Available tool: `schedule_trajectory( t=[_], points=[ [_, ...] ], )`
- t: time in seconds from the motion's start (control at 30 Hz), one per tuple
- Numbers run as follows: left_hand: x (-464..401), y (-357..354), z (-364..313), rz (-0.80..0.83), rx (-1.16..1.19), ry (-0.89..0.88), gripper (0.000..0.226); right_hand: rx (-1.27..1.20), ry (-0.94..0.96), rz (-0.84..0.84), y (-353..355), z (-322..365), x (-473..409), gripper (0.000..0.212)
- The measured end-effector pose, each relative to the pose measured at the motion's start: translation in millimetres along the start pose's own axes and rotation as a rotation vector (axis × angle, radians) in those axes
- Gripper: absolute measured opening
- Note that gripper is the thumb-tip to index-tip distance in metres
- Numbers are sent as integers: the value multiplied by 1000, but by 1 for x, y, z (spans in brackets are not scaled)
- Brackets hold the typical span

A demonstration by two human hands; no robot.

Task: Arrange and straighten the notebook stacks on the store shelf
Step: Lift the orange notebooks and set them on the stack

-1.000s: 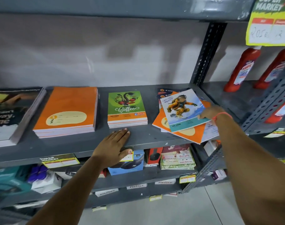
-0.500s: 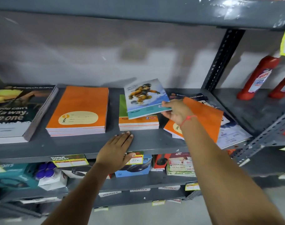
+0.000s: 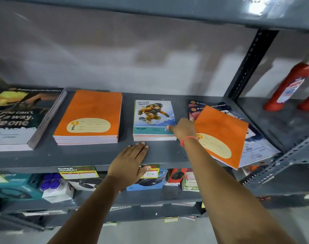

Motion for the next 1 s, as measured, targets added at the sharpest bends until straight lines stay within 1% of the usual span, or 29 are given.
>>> schedule_trajectory(
  t=[0.07, 0.17, 0.23, 0.3, 0.37, 0.43, 0.47, 0.5, 0.57, 0.6, 0.63, 0.7, 0.77, 0.8, 0.87, 0.93, 0.97, 1.0],
  points=[
    [0, 0, 0, 10, -19, 0, 77, 46, 33, -40, 2, 0, 0, 48],
    [1, -1, 0, 2, -43, -8, 77, 60, 56, -91, 12, -7, 3, 40],
    [1, -2, -1, -7, -38, -3, 77, 70, -2, -168, 31, -26, 8, 41],
    [-5, 5, -9, -69, -9, 6, 76, 148, -126, -220, 51, -57, 10, 48],
    [-18, 19, -28, -174, 21, -14, 63, 226, -257, -227, 66, -92, 13, 53],
    [-39, 37, -58, -260, 80, -66, 45, 237, -322, -221, 76, -117, 15, 55],
    [-53, 45, -73, -268, 147, -76, 41, 224, -336, -212, 79, -125, 16, 55],
    [-68, 51, -85, -256, 246, -67, 38, 204, -348, -203, 83, -131, 17, 54],
    [-98, 51, -98, -168, 435, 18, 32, 147, -374, -203, 90, -142, 20, 49],
    [-113, 51, -104, -140, 482, 67, 30, 123, -388, -208, 95, -148, 21, 48],
    [-125, 48, -106, -96, 497, 123, 28, 106, -394, -206, 99, -152, 23, 48],
    [-142, 37, -108, 57, 498, 237, 27, 72, -388, -211, 104, -162, 22, 50],
    [-151, 22, -108, 204, 488, 310, 28, 44, -380, -203, 109, -170, 22, 53],
    [-152, 17, -106, 243, 492, 338, 27, 30, -371, -188, 110, -172, 21, 55],
    [-155, 14, -101, 241, 528, 393, 23, -49, -383, -157, 113, -177, 19, 55],
    [-154, 18, -97, 201, 558, 451, 21, -200, -420, -126, 117, -183, 20, 49],
    [-153, 21, -96, 171, 572, 472, 20, -266, -451, -99, 115, -191, 25, 42],
    [-151, 24, -96, 136, 595, 489, 19, -352, -480, -82, 115, -199, 30, 29]
  ],
)
Point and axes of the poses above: each hand's wrist, its own x-axis away from the middle knuckle, its own y-axis out of the back of the hand, z = x × y, the point moved 10 cm from there along -x, towards the middle knuckle, and after that the axes turned 7 degrees about -y, right-handed, at the moved point
